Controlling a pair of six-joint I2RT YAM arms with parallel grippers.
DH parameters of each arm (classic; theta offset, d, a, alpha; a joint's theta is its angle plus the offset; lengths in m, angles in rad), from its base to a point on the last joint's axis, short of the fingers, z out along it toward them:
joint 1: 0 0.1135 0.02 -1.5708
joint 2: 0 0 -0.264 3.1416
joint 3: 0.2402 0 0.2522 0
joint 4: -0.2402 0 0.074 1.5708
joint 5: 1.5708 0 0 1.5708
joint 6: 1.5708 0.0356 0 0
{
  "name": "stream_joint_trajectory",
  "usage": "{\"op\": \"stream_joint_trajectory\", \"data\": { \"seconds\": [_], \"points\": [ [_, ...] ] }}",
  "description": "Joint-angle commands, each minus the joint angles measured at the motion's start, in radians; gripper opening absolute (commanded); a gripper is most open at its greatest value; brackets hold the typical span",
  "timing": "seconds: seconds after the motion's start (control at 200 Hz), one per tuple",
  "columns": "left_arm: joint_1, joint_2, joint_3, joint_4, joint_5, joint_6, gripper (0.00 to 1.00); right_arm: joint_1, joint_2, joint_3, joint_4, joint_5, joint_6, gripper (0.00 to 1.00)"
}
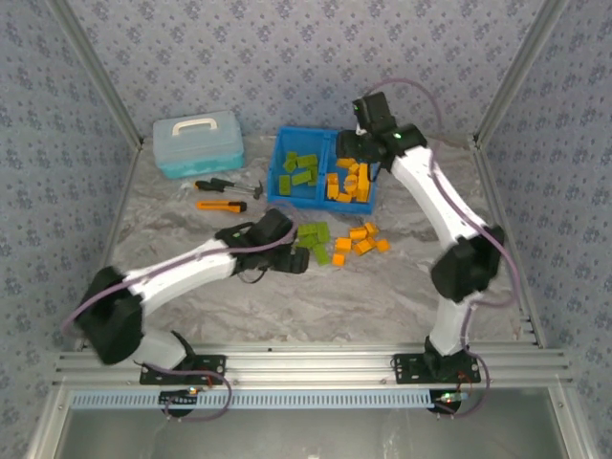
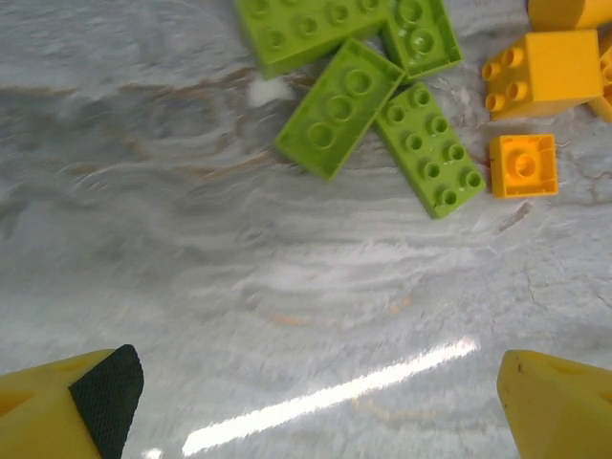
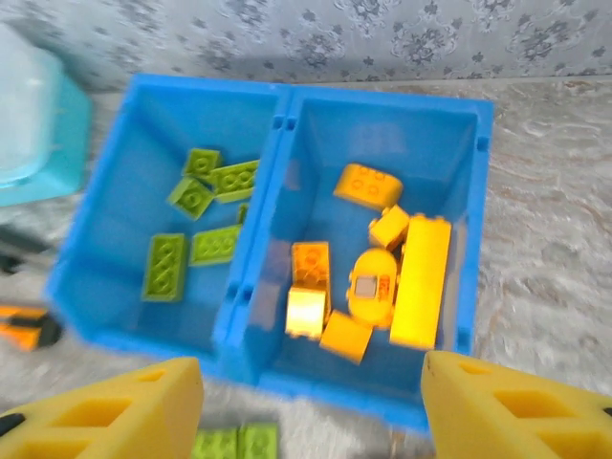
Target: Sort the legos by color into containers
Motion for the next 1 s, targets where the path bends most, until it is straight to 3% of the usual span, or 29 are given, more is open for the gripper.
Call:
{"op": "stream_joint_trajectory", "data": {
  "seconds": [0.0, 0.125, 0.215, 0.34, 0.545, 0.754, 0.994],
  "points": [
    [-0.028, 0.136, 0.146, -0.014, -0.021, 0.091, 0.97, 0.033, -0.200, -0.187, 0.072, -0.052, 0.020, 0.71],
    [-0.032, 0.274, 0.216, 0.012, -0.080, 0.109, 0.95, 0.054, -0.380, -0.376, 0.060, -0.038, 0.059, 0.82],
    [-0.030, 0.344, 0.261, 0.002, -0.152, 0.157, 0.86, 0.059, -0.485, -0.483, 0.049, -0.028, 0.074, 0.87],
    [-0.010, 0.404, 0.289, 0.012, -0.152, 0.217, 0.72, 0.052, -0.569, -0.579, 0.008, 0.015, 0.086, 0.90],
    [0.009, 0.463, 0.329, 0.005, -0.193, 0.266, 0.63, 0.045, -0.599, -0.632, -0.017, 0.001, 0.110, 0.91],
    [0.012, 0.508, 0.336, 0.009, -0.191, 0.278, 0.45, 0.047, -0.589, -0.621, -0.014, -0.015, 0.117, 0.92],
    [0.019, 0.545, 0.332, 0.017, -0.156, 0.282, 0.46, 0.048, -0.589, -0.618, -0.025, -0.010, 0.121, 0.92]
  ]
}}
